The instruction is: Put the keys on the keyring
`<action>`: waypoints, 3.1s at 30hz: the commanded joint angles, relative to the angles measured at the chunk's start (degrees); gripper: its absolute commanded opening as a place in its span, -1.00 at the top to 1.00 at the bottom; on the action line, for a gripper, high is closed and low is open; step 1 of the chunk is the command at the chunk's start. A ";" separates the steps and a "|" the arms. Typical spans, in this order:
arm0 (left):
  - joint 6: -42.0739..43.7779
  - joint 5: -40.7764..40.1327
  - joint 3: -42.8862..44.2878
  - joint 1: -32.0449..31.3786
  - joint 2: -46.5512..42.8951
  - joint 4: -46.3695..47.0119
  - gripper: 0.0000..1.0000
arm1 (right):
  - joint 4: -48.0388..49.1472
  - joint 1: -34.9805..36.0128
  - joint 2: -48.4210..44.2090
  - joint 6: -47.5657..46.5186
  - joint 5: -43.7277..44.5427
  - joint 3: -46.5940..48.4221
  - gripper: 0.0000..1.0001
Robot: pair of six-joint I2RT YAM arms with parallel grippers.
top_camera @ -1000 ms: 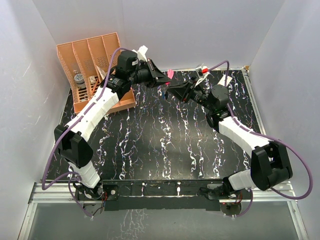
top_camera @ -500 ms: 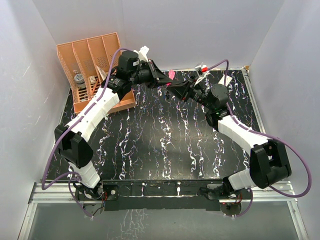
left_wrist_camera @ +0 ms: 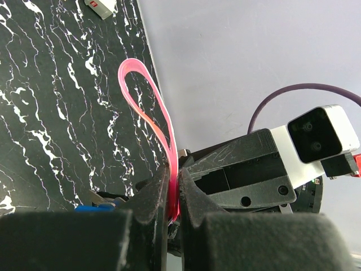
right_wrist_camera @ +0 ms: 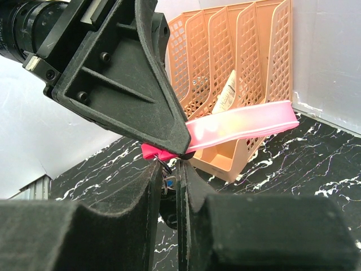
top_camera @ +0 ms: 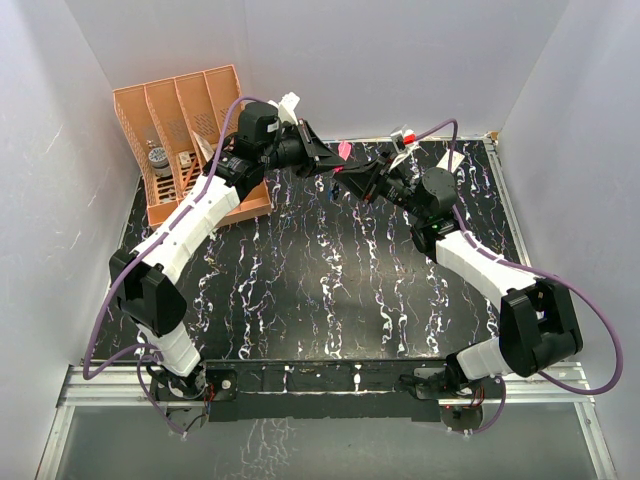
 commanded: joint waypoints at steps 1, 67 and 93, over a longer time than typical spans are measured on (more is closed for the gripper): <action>-0.58 1.83 0.16 -0.32 -1.55 -0.51 1.00 | 3.98 -0.05 -1.04 -0.26 1.40 2.73 0.70; 1.74 -7.16 -1.65 0.94 -2.87 5.74 0.35 | 3.67 -0.06 -6.58 0.26 4.28 -2.08 1.00; 4.12 0.00 -18.22 3.26 -12.78 28.62 0.58 | 25.16 -4.62 1.77 24.06 -4.02 -3.92 1.00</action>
